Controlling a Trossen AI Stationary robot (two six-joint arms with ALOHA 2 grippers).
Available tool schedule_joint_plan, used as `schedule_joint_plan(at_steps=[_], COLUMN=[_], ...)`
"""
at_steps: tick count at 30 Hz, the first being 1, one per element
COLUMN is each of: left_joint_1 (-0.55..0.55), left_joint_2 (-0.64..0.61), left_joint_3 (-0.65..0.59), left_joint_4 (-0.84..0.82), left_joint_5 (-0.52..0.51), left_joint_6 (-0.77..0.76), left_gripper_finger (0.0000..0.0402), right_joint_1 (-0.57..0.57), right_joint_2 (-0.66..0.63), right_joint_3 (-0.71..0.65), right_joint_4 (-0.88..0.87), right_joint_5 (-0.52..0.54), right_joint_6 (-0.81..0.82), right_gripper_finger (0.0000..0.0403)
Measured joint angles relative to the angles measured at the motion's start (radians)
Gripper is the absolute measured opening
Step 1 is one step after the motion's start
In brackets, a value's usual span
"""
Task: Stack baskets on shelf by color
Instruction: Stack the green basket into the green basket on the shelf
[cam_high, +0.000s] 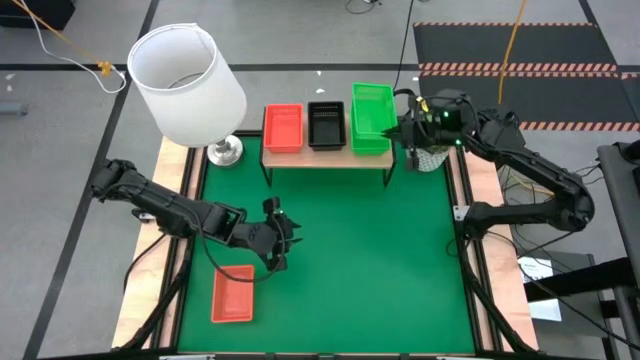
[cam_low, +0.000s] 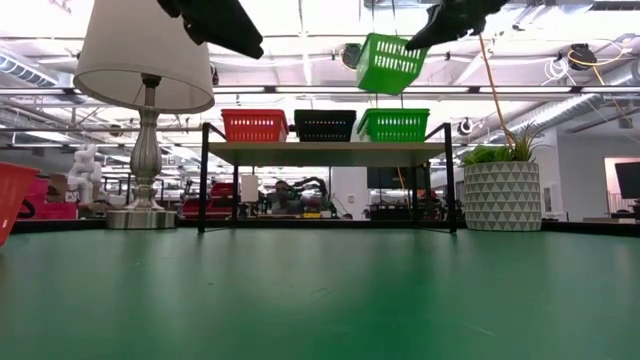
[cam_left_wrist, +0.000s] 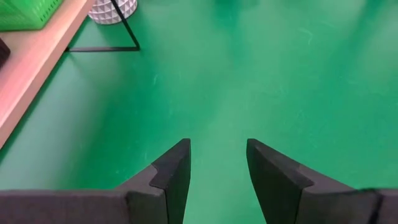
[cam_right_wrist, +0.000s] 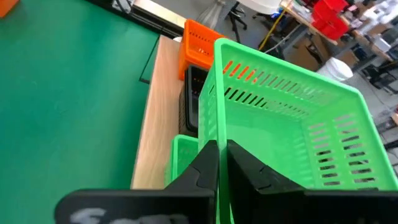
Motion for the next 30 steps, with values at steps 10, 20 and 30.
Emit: schedule_joint_plan(at_steps=[10,20,30], left_joint_1=[0.0,0.005,0.005], left_joint_2=[0.014,0.038,0.036], left_joint_3=[0.0,-0.001,-0.001], left_joint_4=[0.007,0.011,0.015], left_joint_5=[0.007,0.027,0.027], left_joint_6=[0.008,0.019,0.021], left_gripper_finger=[0.0157,0.0157,0.0157], right_joint_1=[-0.095,-0.111,-0.115], right_joint_2=[0.071,0.125,0.124], right_joint_3=[0.0,-0.003,-0.082], right_joint_4=[-0.004,-0.004,0.052], right_joint_5=[-0.081,-0.091,-0.061], right_joint_6=[-0.01,0.019,0.018], right_gripper_finger=[0.0009,0.0009,0.0009])
